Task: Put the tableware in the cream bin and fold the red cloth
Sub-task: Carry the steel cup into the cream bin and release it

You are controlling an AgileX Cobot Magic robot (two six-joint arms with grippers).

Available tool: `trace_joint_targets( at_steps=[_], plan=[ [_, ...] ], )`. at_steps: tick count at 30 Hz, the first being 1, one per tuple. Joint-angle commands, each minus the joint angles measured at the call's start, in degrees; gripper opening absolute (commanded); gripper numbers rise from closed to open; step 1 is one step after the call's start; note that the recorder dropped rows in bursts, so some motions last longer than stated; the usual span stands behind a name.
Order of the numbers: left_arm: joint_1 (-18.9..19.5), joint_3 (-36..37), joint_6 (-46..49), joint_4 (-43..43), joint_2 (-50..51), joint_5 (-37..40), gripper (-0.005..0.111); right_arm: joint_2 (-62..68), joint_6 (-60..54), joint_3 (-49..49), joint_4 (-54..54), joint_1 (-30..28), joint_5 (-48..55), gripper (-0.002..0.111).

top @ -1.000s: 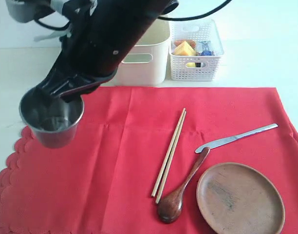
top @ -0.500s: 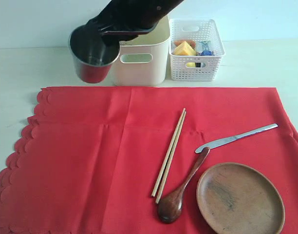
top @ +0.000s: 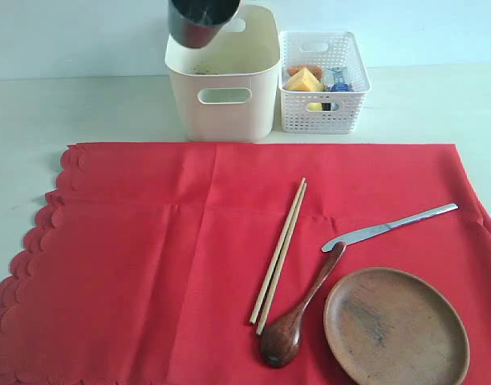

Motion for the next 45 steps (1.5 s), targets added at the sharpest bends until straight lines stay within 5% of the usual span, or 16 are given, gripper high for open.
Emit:
trace_joint_targets(
  at_steps=[1, 22, 26, 33, 45],
  plan=[
    [-0.3, 0.2, -0.3, -0.1, -0.4, -0.2, 0.001, 2.8, -0.1, -2.0, 0.8, -2.3, -4.4, 0.000],
    [-0.3, 0.2, -0.3, -0.1, -0.4, -0.2, 0.001, 16.1, 6.7, -13.2, -2.9, -4.6, -9.1, 0.001],
    [-0.3, 0.2, -0.3, -0.1, -0.4, -0.2, 0.001, 16.8, 7.3, -13.2, -4.8, -4.6, -9.4, 0.013],
    [-0.3, 0.2, -0.3, -0.1, -0.4, -0.2, 0.001, 16.9, 7.3, -13.2, -5.5, -4.6, -9.2, 0.070],
    [-0.3, 0.2, -0.3, -0.1, -0.4, -0.2, 0.001, 11.0, 7.1, -13.2, -12.2, -4.6, 0.9, 0.075]
  ],
)
